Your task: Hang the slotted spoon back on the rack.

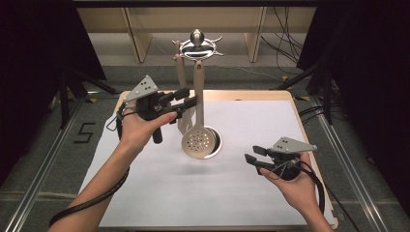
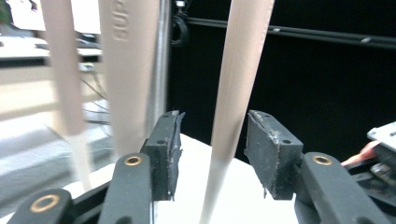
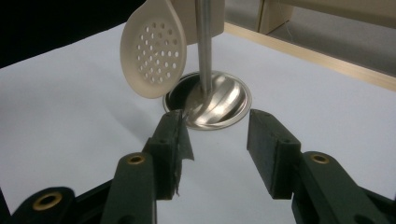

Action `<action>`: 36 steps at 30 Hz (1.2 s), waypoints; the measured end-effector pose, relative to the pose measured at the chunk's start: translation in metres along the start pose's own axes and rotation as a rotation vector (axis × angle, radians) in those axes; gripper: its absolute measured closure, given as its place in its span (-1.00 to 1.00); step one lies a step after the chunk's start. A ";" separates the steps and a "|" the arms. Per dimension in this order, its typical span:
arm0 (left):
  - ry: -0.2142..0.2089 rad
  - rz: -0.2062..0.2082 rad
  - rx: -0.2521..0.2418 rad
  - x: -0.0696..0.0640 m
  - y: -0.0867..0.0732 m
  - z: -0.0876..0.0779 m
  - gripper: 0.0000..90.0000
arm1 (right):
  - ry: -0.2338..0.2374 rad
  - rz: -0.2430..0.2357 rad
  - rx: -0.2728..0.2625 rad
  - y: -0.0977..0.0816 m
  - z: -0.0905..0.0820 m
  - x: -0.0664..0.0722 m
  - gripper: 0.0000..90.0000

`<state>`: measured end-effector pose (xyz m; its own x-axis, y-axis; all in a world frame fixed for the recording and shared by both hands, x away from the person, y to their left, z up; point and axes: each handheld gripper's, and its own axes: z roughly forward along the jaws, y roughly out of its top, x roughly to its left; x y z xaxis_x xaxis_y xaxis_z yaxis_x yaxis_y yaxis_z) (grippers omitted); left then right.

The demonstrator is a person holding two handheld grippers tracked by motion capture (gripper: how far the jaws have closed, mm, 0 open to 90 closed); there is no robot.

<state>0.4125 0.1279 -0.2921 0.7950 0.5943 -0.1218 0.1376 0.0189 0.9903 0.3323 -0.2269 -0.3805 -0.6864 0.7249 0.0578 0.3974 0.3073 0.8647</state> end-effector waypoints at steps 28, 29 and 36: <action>0.243 0.108 0.059 0.021 -0.089 -0.063 0.13 | -0.020 -0.001 -0.004 -0.005 0.003 -0.003 0.18; 0.250 0.102 0.058 0.022 -0.090 -0.064 0.13 | -0.015 -0.012 0.002 -0.006 0.003 -0.004 0.18; 0.263 0.092 0.057 0.030 -0.096 -0.066 0.13 | -0.021 -0.019 -0.010 -0.009 0.003 -0.007 0.17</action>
<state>0.3839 0.1970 -0.3860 0.6261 0.7797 -0.0031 0.1108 -0.0850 0.9902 0.3354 -0.2322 -0.3902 -0.6805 0.7321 0.0310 0.3781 0.3145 0.8707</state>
